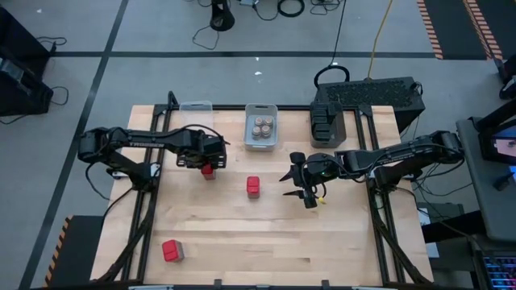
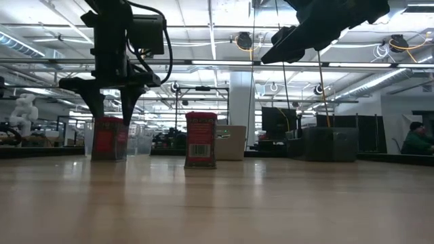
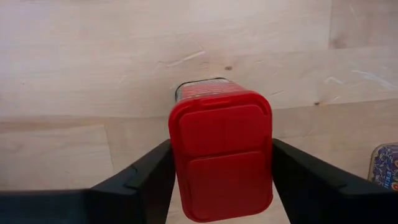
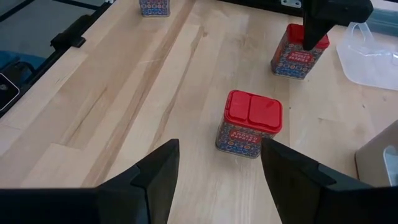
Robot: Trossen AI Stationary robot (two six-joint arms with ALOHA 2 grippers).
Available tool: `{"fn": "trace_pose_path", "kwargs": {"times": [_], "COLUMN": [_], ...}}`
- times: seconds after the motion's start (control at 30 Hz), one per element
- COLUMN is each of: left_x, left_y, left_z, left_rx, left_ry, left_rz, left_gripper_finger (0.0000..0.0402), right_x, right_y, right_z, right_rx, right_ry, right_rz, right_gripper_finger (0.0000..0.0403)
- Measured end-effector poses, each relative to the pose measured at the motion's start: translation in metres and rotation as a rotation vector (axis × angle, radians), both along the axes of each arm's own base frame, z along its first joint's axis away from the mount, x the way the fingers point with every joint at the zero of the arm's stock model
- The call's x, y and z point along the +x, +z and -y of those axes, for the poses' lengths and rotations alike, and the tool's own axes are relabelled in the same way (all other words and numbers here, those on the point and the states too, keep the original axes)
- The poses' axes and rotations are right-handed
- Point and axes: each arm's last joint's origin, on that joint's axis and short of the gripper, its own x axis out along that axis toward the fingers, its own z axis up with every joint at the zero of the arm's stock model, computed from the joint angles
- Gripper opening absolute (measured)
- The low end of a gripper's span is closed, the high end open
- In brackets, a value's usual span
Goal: Sort spices by type
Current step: Put the top left red seasoning can into the transparent bin
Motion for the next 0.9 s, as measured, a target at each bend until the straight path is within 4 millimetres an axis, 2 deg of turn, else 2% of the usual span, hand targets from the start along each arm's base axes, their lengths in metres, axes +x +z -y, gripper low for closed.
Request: {"fn": "trace_pose_path", "kwargs": {"times": [0.37, 0.5, 0.67, 0.9], "left_x": [0.001, 0.008, 0.014, 0.012], "left_y": [0.005, 0.02, 0.048, 0.088], "left_z": [-0.006, -0.008, -0.01, -0.033], "left_rx": [0.01, 0.029, 0.045, 0.119], "left_ry": [-0.077, -0.106, -0.138, -0.132], "left_rz": [0.003, 0.05, 0.072, 0.097], "left_gripper_finger": [0.0235, 0.0232, 0.023, 0.0229], "right_x": [0.0, 0.0, 0.0, 0.0], "right_y": [0.0, 0.0, 0.0, 0.0], "right_z": [0.0, 0.0, 0.0, 0.0], "right_rx": [0.0, 0.0, -0.003, -0.003], "right_ry": [0.0, 0.0, 0.002, 0.002], "right_rz": [-0.001, 0.0, 0.0, -0.001], "right_gripper_finger": [0.021, 0.021, 0.021, 0.021]}}
